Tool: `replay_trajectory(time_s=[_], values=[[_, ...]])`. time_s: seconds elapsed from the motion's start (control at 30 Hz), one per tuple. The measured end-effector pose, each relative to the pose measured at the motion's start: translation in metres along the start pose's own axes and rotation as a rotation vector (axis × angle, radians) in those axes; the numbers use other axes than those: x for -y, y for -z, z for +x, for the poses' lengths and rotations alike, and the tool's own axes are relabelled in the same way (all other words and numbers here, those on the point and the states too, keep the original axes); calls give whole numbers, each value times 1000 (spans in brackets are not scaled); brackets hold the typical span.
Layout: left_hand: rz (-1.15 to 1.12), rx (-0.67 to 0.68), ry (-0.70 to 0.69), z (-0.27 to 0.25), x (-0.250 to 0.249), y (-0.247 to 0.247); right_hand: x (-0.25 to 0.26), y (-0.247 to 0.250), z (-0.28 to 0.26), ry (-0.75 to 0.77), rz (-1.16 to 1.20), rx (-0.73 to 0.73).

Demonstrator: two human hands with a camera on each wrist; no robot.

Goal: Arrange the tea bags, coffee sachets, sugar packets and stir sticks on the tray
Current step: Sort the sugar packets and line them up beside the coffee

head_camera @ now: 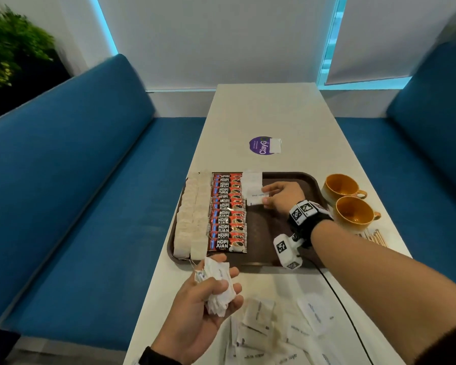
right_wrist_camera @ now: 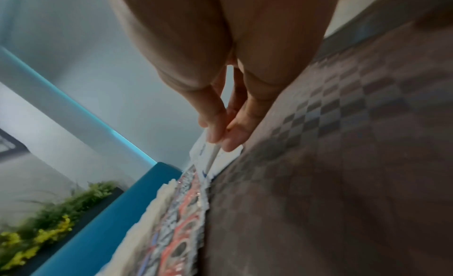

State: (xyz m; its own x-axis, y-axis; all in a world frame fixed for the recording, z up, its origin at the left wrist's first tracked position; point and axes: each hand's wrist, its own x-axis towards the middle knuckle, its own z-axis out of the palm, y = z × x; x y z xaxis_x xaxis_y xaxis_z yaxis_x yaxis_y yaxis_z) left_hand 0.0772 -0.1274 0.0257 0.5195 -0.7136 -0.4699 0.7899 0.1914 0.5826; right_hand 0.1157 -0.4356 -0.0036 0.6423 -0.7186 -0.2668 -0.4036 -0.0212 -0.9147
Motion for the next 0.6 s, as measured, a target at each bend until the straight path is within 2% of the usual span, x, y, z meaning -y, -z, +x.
replay_trajectory(time_s=[0.47,0.6], values=[[143,-44,103,12,-4,12,5,-15,34,46,-463,16],[136,-29,109,9,-4,10,5,-11,31,76,-485,12]])
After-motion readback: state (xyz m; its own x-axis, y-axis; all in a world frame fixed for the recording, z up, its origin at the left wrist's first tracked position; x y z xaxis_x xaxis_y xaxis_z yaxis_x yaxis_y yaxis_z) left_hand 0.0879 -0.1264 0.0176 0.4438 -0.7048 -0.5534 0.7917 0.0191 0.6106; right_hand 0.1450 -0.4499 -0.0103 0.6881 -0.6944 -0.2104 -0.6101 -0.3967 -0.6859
